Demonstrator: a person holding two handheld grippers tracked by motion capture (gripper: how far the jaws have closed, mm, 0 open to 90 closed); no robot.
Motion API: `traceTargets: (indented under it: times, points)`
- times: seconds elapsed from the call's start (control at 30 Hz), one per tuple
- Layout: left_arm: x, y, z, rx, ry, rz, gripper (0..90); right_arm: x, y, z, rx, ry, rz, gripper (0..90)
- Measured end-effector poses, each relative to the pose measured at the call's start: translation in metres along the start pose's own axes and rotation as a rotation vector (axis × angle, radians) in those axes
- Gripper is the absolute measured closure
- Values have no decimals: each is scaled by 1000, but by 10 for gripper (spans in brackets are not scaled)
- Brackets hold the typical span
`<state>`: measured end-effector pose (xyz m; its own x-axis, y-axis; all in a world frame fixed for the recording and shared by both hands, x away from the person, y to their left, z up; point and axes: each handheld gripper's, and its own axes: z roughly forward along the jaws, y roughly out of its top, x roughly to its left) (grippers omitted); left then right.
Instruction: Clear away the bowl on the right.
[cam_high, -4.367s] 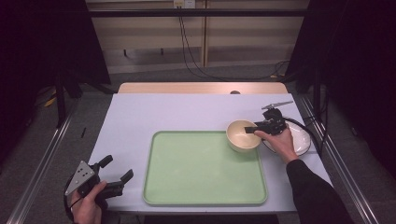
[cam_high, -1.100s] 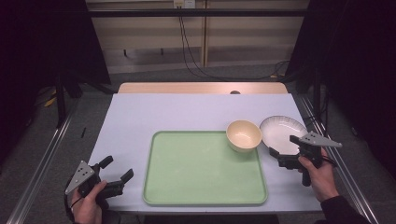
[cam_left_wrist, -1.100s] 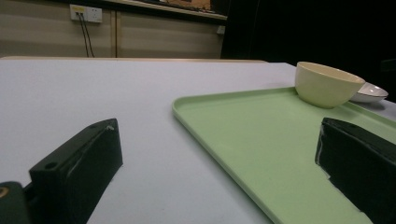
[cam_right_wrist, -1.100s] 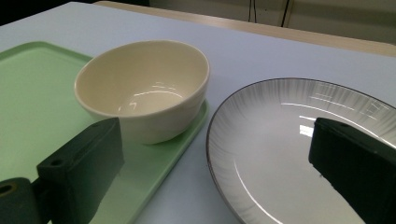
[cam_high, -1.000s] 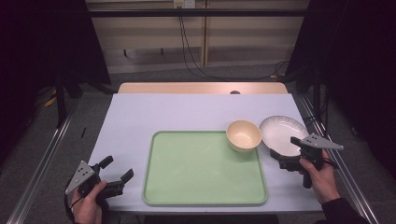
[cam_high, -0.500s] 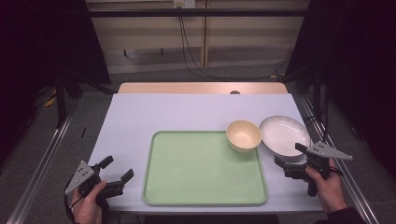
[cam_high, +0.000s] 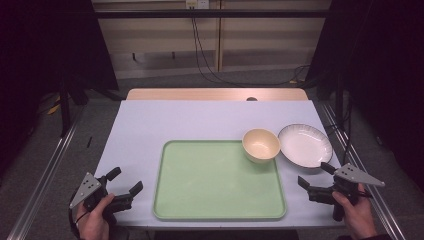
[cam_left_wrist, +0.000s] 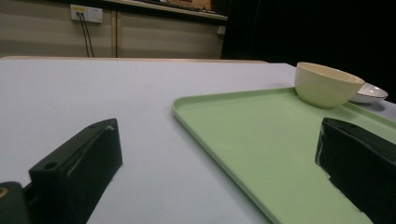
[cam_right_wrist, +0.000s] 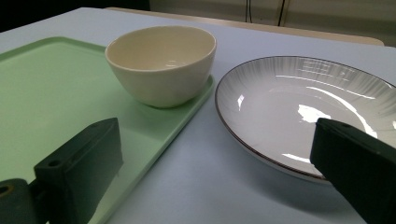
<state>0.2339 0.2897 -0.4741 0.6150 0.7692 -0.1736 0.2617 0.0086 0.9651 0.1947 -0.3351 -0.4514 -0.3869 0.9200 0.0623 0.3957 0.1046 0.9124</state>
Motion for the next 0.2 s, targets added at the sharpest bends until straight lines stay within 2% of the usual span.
traceTargets:
  times: [0.1,0.13,0.2]
  points:
    - [0,0,1,-5,4,-5,7,0,-4,-3,-20,-13,6,16]
    - [0,0,1,-6,4,-11,6,1,-5,-4,-12,-8,23,15]
    - [0,0,2,-6,6,-13,7,3,-6,-2,-11,-10,9,11]
